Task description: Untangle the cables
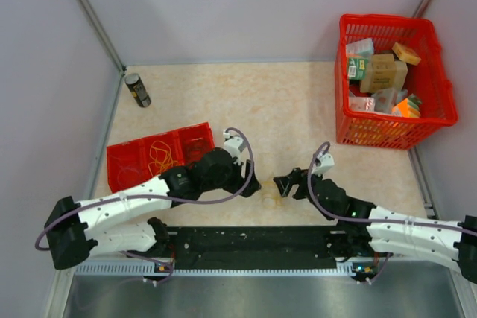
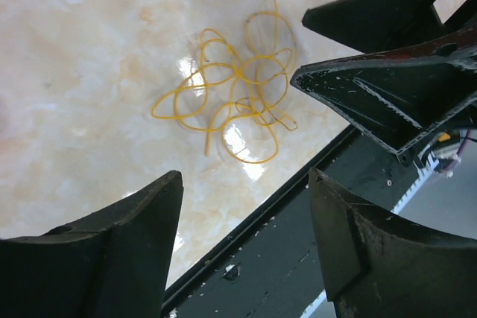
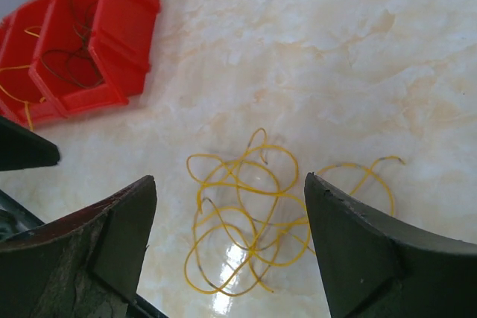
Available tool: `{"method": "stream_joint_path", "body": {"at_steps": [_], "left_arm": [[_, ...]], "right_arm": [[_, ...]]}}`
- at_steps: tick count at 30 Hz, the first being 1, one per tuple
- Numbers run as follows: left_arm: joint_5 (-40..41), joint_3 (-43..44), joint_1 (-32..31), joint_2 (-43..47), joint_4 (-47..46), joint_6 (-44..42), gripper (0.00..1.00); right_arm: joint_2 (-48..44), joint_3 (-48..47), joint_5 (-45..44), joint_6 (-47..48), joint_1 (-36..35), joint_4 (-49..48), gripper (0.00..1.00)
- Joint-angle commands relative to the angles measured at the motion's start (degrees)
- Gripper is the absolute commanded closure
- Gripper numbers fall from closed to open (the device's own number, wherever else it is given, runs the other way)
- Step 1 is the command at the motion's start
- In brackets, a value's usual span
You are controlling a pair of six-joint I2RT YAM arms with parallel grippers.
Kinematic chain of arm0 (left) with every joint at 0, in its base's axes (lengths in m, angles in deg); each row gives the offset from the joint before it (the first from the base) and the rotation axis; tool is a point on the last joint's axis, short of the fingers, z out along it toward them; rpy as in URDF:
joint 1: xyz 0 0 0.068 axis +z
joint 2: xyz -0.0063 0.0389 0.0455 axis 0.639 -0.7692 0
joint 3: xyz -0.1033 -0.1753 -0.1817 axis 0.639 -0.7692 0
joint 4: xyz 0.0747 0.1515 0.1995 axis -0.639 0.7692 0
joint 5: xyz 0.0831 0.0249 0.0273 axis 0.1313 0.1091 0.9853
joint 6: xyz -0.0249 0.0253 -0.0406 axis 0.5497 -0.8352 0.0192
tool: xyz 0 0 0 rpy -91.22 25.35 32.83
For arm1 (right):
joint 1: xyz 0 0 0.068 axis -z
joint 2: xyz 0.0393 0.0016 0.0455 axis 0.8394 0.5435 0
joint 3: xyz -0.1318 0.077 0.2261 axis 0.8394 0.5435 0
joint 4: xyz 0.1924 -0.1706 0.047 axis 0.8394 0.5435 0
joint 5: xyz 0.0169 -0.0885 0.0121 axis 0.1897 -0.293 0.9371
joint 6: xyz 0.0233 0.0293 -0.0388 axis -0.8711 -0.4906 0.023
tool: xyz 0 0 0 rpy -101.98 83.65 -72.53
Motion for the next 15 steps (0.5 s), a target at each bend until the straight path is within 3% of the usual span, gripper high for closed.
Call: {"method": "stream_joint_path", "body": {"at_steps": [1,4,9,11,15], "left_arm": [[6.7,-3.4,0.5,4.8,-0.8,3.0,0.27],[3.0,-4.5,0.7,2.7,-3.4,3.7,0.35],[-1.2,-3.9,0.7,-5.8,-7.3,4.5,0.51],[-1.8,-3.3,0.7,-9.2,-9.0,5.1,0.50],[-3.5,-1.8,0.7,-14.3,-12.5,4.5,0.39]], "right_arm": [[4.8,-5.2,8.4,-2.8,3.3,3.2,0.21],[10.5,-8.0,12.8,-6.6,3.6,9.2,0.23],[13.9,-7.8,18.9,-9.2,3.6,9.1,0.35],[12.4,-7.2,18.9,-9.1,3.6,9.3,0.36],[8.6,-5.1,19.3,-8.8,3.6,8.3,0.36]]}}
